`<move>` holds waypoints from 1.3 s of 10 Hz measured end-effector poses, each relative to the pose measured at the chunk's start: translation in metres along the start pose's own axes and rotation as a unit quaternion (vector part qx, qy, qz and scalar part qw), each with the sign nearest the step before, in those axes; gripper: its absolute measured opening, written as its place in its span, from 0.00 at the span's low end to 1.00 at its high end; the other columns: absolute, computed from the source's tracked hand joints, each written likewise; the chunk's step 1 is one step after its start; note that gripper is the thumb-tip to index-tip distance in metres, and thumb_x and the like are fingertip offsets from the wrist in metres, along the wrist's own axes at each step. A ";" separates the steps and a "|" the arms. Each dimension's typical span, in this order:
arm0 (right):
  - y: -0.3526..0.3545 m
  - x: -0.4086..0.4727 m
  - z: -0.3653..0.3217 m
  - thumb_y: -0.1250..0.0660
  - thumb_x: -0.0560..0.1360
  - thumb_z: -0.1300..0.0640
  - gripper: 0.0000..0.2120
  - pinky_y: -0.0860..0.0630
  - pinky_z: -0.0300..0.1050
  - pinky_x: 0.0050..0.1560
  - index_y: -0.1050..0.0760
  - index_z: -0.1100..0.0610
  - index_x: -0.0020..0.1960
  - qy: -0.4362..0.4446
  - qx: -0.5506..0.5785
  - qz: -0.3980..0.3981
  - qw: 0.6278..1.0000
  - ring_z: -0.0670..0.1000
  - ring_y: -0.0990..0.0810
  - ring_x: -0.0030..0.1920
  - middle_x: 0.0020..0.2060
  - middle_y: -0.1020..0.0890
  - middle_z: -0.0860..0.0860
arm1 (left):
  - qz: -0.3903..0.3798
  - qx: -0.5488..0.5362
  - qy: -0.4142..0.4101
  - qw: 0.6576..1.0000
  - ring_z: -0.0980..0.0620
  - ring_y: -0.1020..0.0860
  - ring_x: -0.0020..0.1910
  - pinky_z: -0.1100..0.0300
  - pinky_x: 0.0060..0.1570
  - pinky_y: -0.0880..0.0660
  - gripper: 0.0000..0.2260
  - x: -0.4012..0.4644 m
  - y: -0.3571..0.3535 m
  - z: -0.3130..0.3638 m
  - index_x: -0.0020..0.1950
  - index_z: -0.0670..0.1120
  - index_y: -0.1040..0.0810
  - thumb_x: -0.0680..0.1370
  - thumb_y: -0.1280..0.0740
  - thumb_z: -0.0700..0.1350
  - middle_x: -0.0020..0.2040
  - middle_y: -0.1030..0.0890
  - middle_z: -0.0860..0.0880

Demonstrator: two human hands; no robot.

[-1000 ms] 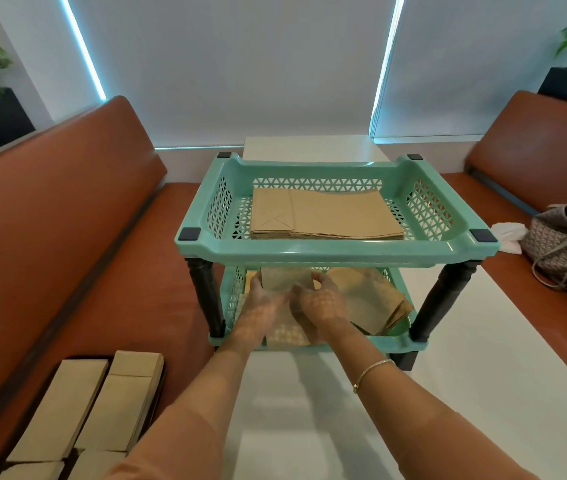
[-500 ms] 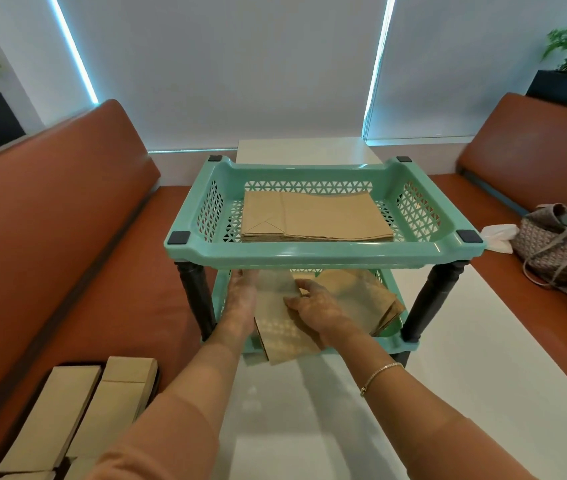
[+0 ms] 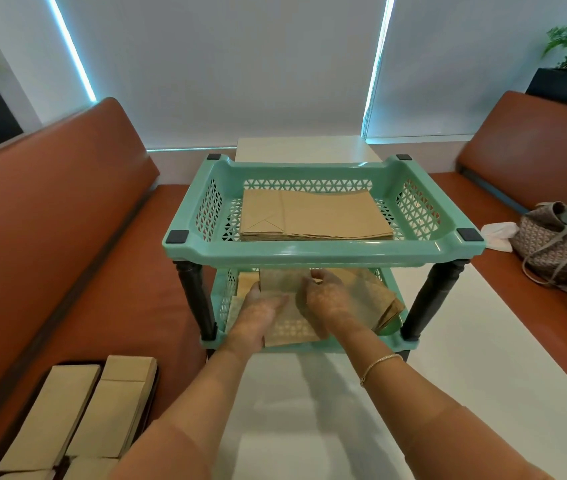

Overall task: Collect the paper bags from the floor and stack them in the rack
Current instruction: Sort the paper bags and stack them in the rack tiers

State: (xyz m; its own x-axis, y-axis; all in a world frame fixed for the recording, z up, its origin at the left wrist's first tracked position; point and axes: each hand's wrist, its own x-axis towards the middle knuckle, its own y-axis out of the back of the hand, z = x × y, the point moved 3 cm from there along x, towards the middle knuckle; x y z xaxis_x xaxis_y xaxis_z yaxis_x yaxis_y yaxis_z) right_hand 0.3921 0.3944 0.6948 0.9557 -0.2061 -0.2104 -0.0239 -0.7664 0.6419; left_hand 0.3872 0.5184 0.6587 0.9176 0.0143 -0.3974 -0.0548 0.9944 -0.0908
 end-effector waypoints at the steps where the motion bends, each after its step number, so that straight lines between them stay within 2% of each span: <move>1: 0.014 0.004 0.004 0.47 0.81 0.47 0.19 0.32 0.48 0.61 0.32 0.56 0.66 0.045 -0.320 -0.004 0.946 0.55 0.29 0.62 0.59 0.26 0.57 | 0.031 0.028 -0.024 0.999 0.45 0.21 0.52 0.50 0.55 0.24 0.13 0.010 0.012 0.001 0.56 0.49 0.28 0.75 0.31 0.38 0.52 0.20 0.45; 2: 0.029 0.014 0.017 0.34 0.72 0.43 0.27 0.37 0.54 0.66 0.34 0.54 0.66 0.029 -0.372 0.003 0.928 0.59 0.35 0.65 0.63 0.30 0.57 | 0.056 0.029 -0.028 0.998 0.43 0.21 0.54 0.45 0.57 0.24 0.16 0.014 0.018 -0.001 0.56 0.51 0.29 0.72 0.30 0.40 0.55 0.20 0.44; 3: 0.032 0.017 0.024 0.26 0.65 0.45 0.39 0.38 0.59 0.67 0.40 0.54 0.69 0.022 -0.424 -0.041 0.905 0.61 0.36 0.66 0.64 0.32 0.59 | 0.060 0.044 -0.029 0.997 0.43 0.22 0.54 0.44 0.58 0.25 0.17 0.019 0.019 -0.004 0.57 0.51 0.28 0.70 0.29 0.43 0.53 0.20 0.45; 4: 0.029 0.023 0.030 0.27 0.66 0.50 0.35 0.36 0.59 0.63 0.39 0.54 0.68 0.010 -0.472 -0.008 0.881 0.60 0.33 0.63 0.61 0.29 0.59 | 0.064 0.044 -0.031 0.996 0.43 0.23 0.55 0.44 0.59 0.26 0.19 0.020 0.021 -0.006 0.62 0.50 0.29 0.73 0.30 0.42 0.55 0.21 0.46; 6: 0.038 0.019 0.022 0.35 0.72 0.59 0.14 0.36 0.53 0.59 0.27 0.55 0.58 0.047 -0.502 0.074 0.860 0.55 0.26 0.56 0.52 0.22 0.52 | 0.062 0.058 -0.031 0.996 0.44 0.22 0.55 0.45 0.59 0.25 0.23 0.023 0.022 -0.010 0.65 0.48 0.30 0.72 0.30 0.44 0.57 0.21 0.45; 7: 0.039 0.013 0.019 0.38 0.74 0.61 0.11 0.36 0.53 0.61 0.25 0.56 0.56 0.070 -0.477 0.100 0.871 0.56 0.25 0.55 0.51 0.21 0.53 | 0.070 0.071 -0.034 0.994 0.44 0.23 0.56 0.44 0.60 0.26 0.22 0.022 0.022 -0.009 0.66 0.48 0.30 0.73 0.30 0.44 0.56 0.21 0.46; 8: 0.036 0.012 0.019 0.37 0.74 0.61 0.13 0.36 0.52 0.63 0.26 0.56 0.58 0.061 -0.442 0.100 0.889 0.56 0.27 0.59 0.54 0.22 0.54 | 0.077 0.082 -0.042 0.993 0.45 0.24 0.57 0.45 0.61 0.27 0.22 0.022 0.021 -0.008 0.66 0.48 0.31 0.73 0.30 0.44 0.58 0.22 0.46; 9: 0.041 0.008 0.017 0.39 0.75 0.61 0.11 0.32 0.49 0.62 0.26 0.56 0.56 0.034 -0.372 0.096 0.923 0.56 0.25 0.59 0.55 0.21 0.54 | 0.076 0.076 -0.043 0.993 0.45 0.24 0.58 0.46 0.63 0.28 0.22 0.021 0.021 -0.008 0.66 0.48 0.31 0.74 0.30 0.43 0.59 0.22 0.46; 10: 0.054 0.002 0.011 0.42 0.79 0.60 0.11 0.29 0.46 0.60 0.28 0.61 0.60 0.006 -0.282 0.087 0.955 0.56 0.24 0.60 0.57 0.22 0.56 | 0.075 0.071 -0.041 0.994 0.45 0.26 0.60 0.46 0.65 0.30 0.23 0.022 0.021 -0.009 0.68 0.49 0.32 0.74 0.31 0.43 0.60 0.23 0.47; 11: 0.072 0.001 0.009 0.42 0.80 0.61 0.17 0.35 0.47 0.66 0.33 0.68 0.66 0.039 -0.172 0.110 0.978 0.61 0.30 0.66 0.63 0.27 0.62 | 0.083 0.067 -0.030 0.994 0.45 0.26 0.61 0.45 0.65 0.31 0.23 0.023 0.021 -0.010 0.69 0.50 0.33 0.75 0.31 0.44 0.61 0.24 0.48; 12: 0.066 -0.002 0.011 0.49 0.81 0.65 0.20 0.48 0.47 0.70 0.40 0.69 0.72 0.017 -0.167 -0.006 0.986 0.60 0.39 0.72 0.72 0.38 0.63 | 0.087 0.051 -0.021 0.995 0.44 0.25 0.59 0.44 0.63 0.29 0.23 0.026 0.023 -0.013 0.68 0.50 0.32 0.74 0.31 0.45 0.59 0.22 0.47; 13: 0.050 0.010 0.024 0.41 0.79 0.59 0.18 0.33 0.55 0.67 0.30 0.66 0.66 -0.037 0.108 0.027 0.993 0.62 0.29 0.65 0.64 0.27 0.63 | 0.082 0.060 -0.018 0.995 0.44 0.25 0.60 0.44 0.64 0.30 0.21 0.022 0.023 -0.011 0.66 0.52 0.31 0.75 0.32 0.48 0.61 0.23 0.48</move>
State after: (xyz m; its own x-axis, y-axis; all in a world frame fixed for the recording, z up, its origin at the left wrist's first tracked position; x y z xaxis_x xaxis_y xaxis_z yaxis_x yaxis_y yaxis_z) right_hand 0.3934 0.3396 0.7071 0.9271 -0.2884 -0.2393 -0.1441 -0.8639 0.4826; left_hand 0.4021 0.5405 0.6377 0.9139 0.1792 -0.3642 -0.1601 0.9837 0.0824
